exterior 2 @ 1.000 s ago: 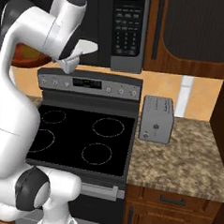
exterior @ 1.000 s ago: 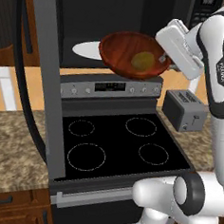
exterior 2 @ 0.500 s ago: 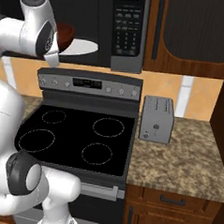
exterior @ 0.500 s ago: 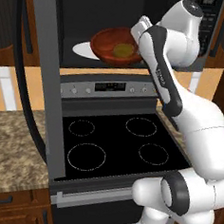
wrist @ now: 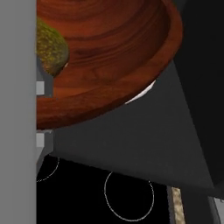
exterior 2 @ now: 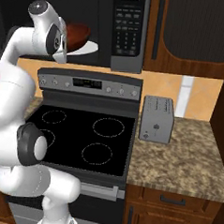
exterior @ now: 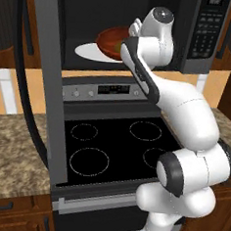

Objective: Pick the avocado from the sink and place it in the bowl. Then pick the bowl and place it in the microwave. Then close the microwave door and press the start button.

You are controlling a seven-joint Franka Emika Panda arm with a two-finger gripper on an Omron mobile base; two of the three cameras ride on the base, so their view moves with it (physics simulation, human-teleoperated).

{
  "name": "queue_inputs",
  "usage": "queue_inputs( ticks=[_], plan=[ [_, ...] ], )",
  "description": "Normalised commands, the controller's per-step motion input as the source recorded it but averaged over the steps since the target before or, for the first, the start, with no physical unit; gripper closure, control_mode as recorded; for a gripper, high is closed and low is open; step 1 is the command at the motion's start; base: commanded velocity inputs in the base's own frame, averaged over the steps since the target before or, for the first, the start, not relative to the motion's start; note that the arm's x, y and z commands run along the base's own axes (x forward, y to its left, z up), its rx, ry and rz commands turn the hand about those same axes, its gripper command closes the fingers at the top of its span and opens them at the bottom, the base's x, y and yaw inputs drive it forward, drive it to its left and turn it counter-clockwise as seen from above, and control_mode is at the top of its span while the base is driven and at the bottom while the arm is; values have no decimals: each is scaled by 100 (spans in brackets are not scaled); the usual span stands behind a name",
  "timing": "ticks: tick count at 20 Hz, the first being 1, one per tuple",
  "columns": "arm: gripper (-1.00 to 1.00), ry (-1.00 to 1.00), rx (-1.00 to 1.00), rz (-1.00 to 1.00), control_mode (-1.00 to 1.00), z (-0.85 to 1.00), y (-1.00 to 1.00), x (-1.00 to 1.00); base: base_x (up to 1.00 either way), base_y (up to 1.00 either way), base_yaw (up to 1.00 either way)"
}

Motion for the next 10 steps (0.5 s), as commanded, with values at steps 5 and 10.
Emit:
queue_inputs(
  ticks=[5,10],
  plan=[
    [-100,0,0,-13,-100,-12,1,51,0,0,0],
    [-100,-12,6,-2,-100,9,-3,-72,0,0,0]
  ],
)
